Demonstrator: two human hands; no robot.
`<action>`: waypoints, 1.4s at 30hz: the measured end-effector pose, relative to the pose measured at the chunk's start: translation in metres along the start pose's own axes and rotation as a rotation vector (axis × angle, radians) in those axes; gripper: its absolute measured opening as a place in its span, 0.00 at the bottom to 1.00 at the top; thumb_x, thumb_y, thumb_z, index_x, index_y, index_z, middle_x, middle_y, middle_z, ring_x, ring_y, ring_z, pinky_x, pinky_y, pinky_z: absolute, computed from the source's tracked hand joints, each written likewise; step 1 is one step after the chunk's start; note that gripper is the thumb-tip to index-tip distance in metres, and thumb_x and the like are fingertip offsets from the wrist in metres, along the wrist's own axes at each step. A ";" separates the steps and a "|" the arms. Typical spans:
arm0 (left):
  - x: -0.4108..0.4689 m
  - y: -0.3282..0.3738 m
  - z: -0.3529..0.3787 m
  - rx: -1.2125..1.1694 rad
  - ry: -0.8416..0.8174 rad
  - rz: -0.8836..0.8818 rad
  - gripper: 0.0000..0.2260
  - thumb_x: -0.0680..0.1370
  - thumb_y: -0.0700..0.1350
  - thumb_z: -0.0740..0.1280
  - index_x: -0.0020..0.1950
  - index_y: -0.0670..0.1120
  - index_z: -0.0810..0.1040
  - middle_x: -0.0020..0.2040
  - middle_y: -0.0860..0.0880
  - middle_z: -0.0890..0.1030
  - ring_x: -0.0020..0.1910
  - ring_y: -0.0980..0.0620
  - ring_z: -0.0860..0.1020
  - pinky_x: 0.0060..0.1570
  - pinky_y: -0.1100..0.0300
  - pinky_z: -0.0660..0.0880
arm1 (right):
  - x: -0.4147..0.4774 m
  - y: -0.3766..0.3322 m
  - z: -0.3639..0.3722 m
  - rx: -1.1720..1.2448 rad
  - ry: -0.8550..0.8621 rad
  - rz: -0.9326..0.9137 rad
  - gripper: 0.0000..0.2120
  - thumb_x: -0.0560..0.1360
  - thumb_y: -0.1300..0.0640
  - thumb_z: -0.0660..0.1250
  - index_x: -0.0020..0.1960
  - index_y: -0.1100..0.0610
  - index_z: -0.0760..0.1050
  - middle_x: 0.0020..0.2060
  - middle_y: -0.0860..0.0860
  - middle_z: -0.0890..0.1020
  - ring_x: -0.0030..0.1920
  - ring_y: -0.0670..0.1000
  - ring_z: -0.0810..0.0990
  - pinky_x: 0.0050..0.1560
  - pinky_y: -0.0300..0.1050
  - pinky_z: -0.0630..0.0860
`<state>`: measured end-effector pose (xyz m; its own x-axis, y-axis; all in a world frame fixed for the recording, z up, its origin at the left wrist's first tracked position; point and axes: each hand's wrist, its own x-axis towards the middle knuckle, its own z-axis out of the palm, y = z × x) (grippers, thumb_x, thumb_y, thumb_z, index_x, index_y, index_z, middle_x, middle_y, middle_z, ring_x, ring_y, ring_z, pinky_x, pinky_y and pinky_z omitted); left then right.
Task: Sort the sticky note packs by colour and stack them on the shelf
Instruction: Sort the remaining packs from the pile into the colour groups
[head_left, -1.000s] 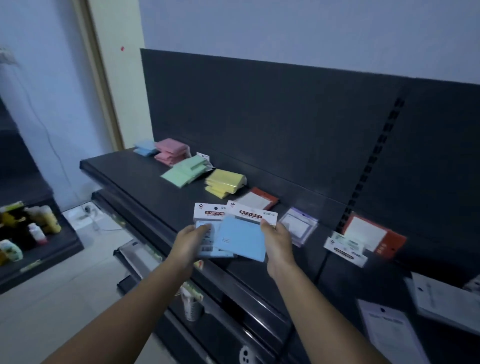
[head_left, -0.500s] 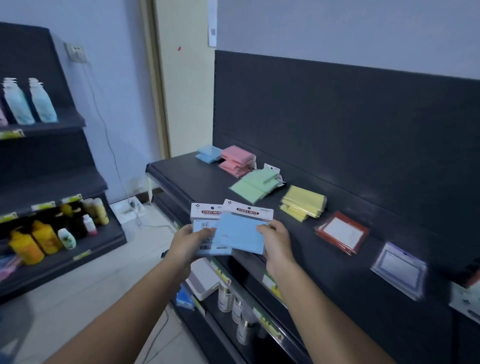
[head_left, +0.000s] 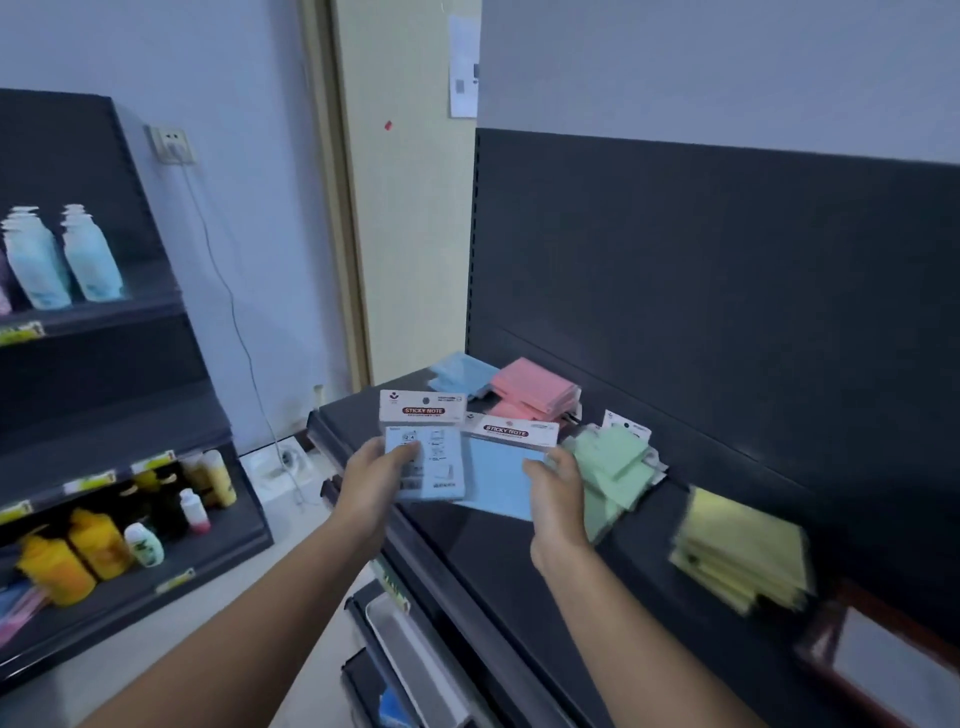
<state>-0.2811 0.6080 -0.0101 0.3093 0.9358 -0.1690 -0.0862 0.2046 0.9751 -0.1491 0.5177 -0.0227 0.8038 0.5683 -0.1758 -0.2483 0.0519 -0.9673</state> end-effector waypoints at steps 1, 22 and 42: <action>0.011 0.003 0.007 0.019 -0.023 0.017 0.03 0.79 0.39 0.62 0.50 0.44 0.75 0.43 0.47 0.82 0.37 0.52 0.81 0.29 0.63 0.76 | 0.010 -0.003 0.010 0.004 -0.032 0.004 0.07 0.75 0.66 0.60 0.48 0.54 0.69 0.38 0.48 0.72 0.37 0.49 0.69 0.36 0.39 0.64; 0.274 0.034 0.034 0.173 -0.253 0.041 0.08 0.76 0.39 0.64 0.54 0.44 0.70 0.50 0.44 0.78 0.41 0.50 0.78 0.37 0.58 0.73 | 0.161 -0.008 0.175 -0.299 -0.011 -0.228 0.15 0.71 0.68 0.59 0.54 0.55 0.72 0.54 0.55 0.78 0.53 0.53 0.79 0.51 0.48 0.78; 0.326 0.011 0.073 0.872 -0.315 0.534 0.18 0.77 0.46 0.63 0.66 0.43 0.71 0.66 0.42 0.71 0.66 0.42 0.64 0.63 0.48 0.60 | 0.198 -0.012 0.199 -0.486 0.092 -0.106 0.18 0.75 0.59 0.62 0.64 0.52 0.69 0.61 0.49 0.75 0.59 0.49 0.75 0.62 0.48 0.73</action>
<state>-0.1121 0.8945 -0.0438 0.6734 0.7016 0.2329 0.3853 -0.6020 0.6994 -0.0948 0.7930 -0.0089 0.8607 0.5049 -0.0660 0.1002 -0.2951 -0.9502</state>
